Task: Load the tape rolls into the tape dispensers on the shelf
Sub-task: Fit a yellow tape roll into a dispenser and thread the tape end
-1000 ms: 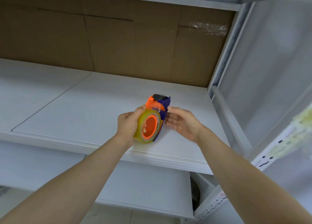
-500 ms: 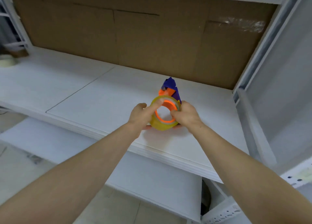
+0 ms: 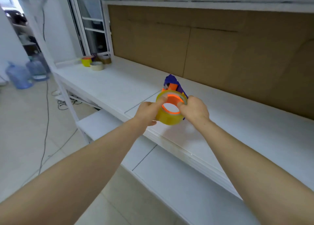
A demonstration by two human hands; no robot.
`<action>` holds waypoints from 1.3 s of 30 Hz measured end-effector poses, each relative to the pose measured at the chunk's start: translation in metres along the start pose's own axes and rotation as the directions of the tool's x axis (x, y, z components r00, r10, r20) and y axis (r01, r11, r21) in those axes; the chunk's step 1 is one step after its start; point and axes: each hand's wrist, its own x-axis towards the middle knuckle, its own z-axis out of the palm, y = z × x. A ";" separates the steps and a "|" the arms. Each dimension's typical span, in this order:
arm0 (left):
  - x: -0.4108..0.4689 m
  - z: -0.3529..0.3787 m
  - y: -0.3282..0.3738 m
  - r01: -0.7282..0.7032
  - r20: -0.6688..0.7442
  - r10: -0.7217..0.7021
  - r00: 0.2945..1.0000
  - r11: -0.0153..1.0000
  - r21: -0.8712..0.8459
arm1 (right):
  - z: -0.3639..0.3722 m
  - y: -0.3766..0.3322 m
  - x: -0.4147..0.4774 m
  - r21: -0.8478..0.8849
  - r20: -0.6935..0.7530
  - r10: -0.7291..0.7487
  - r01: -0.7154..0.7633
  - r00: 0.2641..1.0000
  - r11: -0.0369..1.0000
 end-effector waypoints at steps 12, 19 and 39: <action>0.088 -0.258 -0.005 0.002 -0.250 0.018 0.968 0.997 0.078 | 0.113 -0.201 0.047 0.184 0.153 -0.093 0.064 0.984 0.981; 0.142 -0.326 -0.010 0.003 -0.286 0.012 0.958 0.999 0.053 | 0.168 -0.267 0.095 0.229 0.198 -0.121 0.074 0.973 0.971; 0.414 -0.444 0.055 0.010 -0.233 0.052 0.971 0.967 0.254 | 0.273 -0.376 0.333 0.179 0.069 0.052 -0.063 0.996 0.982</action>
